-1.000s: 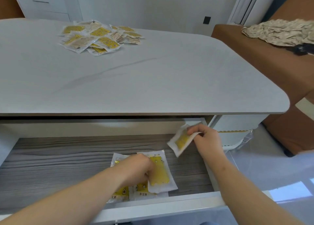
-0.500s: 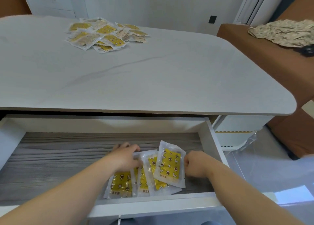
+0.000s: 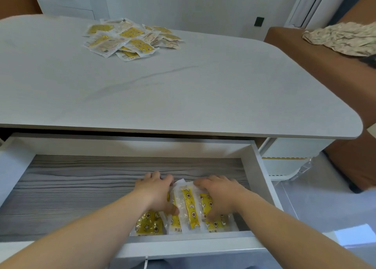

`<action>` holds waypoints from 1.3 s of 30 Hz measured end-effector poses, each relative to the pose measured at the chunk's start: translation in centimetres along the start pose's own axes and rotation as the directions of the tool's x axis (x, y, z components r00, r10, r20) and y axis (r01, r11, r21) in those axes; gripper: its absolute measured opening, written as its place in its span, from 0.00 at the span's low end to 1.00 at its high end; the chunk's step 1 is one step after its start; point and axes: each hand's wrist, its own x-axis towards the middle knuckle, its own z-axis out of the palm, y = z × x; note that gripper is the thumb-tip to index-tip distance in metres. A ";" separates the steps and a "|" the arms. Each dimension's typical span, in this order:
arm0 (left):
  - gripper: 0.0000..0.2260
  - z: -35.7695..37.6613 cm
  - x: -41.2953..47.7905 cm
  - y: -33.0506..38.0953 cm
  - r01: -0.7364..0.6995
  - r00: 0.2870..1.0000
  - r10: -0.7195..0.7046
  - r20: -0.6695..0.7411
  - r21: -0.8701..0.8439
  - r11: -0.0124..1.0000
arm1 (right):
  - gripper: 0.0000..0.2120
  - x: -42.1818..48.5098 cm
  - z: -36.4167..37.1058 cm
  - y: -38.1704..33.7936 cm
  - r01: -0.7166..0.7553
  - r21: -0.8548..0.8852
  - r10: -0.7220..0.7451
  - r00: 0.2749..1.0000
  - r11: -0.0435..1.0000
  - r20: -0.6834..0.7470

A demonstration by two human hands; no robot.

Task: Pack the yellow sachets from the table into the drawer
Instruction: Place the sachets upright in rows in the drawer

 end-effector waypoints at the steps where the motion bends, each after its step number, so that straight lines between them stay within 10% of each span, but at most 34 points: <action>1: 0.37 0.0 0.0 0.0 -0.003 1.000 0.003 -0.016 -0.006 1.000 | 0.46 0.1 -0.1 -0.1 -0.006 -0.017 0.005 0.999 1.000 -0.038; 8: 0.50 -0.1 0.0 0.9 -0.072 0.997 0.069 0.043 0.054 0.996 | 0.48 0.7 0.2 -0.7 0.005 -0.047 -0.007 0.999 0.999 -0.043; 15: 0.30 -0.5 0.3 2.1 -0.099 0.994 0.099 -0.038 0.019 0.995 | 0.34 0.2 0.0 0.6 -0.100 0.095 0.103 0.994 0.990 -0.025; 25: 0.18 -1.7 2.9 6.0 -0.131 0.990 0.132 -0.040 -0.584 0.801 | 0.13 -1.4 -1.3 4.6 -0.098 0.257 0.116 0.992 0.961 -0.055; 32: 0.28 -1.0 3.8 6.6 -0.221 0.968 0.252 -0.001 -0.491 0.843 | 0.37 -0.4 -0.1 5.0 -0.198 0.220 0.202 0.979 0.955 0.002; 39: 0.22 -1.8 4.2 6.0 -0.172 0.969 0.237 0.068 -0.502 0.847 | 0.35 0.0 0.2 4.8 -0.235 0.183 0.238 0.971 0.954 0.007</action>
